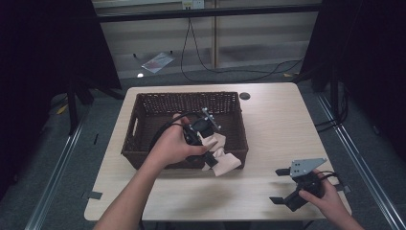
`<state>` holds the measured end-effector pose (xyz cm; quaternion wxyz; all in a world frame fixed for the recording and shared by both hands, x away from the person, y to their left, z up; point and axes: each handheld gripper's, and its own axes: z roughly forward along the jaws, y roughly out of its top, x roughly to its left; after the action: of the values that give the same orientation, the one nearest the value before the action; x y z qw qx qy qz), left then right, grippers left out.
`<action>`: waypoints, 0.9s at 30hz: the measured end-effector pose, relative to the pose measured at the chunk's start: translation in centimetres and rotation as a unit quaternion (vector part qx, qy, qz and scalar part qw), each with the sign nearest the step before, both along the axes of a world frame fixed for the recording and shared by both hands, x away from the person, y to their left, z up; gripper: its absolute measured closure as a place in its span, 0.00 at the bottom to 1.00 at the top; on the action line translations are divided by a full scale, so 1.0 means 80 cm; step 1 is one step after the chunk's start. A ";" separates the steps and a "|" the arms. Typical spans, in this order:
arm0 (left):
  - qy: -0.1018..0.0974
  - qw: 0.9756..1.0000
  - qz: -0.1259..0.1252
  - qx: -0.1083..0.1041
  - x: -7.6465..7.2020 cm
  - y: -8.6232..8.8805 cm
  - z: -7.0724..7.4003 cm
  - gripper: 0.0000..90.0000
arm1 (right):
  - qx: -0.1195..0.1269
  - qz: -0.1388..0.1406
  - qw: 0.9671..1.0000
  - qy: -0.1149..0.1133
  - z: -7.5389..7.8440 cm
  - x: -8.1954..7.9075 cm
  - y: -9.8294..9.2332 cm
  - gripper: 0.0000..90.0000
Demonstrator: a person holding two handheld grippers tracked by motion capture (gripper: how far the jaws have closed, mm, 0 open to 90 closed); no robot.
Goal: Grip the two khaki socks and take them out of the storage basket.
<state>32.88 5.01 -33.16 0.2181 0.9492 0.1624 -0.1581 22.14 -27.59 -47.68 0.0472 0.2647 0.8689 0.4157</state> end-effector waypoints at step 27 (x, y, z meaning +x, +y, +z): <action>0.008 0.999 0.005 0.036 -0.007 -0.017 -0.070 0.91 | 0.002 0.000 1.000 -0.001 0.001 -0.001 -0.001 0.02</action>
<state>32.33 3.62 -38.77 0.1833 0.9544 0.1749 -0.1582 22.09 -27.70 -47.59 0.0475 0.2648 0.8678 0.4179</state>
